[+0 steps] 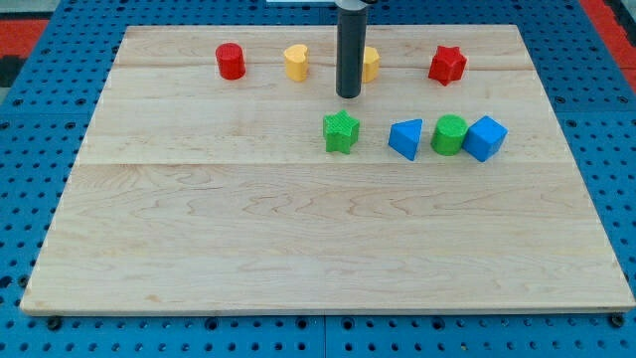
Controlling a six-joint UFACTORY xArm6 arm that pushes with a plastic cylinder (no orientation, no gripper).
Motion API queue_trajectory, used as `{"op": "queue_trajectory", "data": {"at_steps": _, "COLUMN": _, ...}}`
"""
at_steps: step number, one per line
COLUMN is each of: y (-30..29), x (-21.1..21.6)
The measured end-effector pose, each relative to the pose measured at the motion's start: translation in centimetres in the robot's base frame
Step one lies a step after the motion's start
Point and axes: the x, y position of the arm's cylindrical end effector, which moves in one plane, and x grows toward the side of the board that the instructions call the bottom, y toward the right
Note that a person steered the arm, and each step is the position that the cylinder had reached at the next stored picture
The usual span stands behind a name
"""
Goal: Separate the green circle from the blue cube
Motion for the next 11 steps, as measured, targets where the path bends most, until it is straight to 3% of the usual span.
{"op": "queue_trajectory", "data": {"at_steps": 2, "y": 1.1, "x": 0.1}}
{"op": "queue_trajectory", "data": {"at_steps": 3, "y": 12.0, "x": 0.9}}
{"op": "queue_trajectory", "data": {"at_steps": 4, "y": 18.6, "x": 2.0}}
{"op": "queue_trajectory", "data": {"at_steps": 5, "y": 21.5, "x": 8.1}}
{"op": "queue_trajectory", "data": {"at_steps": 6, "y": 21.5, "x": 12.0}}
{"op": "queue_trajectory", "data": {"at_steps": 7, "y": 14.4, "x": 11.9}}
{"op": "queue_trajectory", "data": {"at_steps": 8, "y": 12.7, "x": 6.2}}
{"op": "queue_trajectory", "data": {"at_steps": 9, "y": 12.0, "x": 5.8}}
{"op": "queue_trajectory", "data": {"at_steps": 10, "y": 11.9, "x": 9.2}}
{"op": "queue_trajectory", "data": {"at_steps": 11, "y": 19.7, "x": 10.3}}
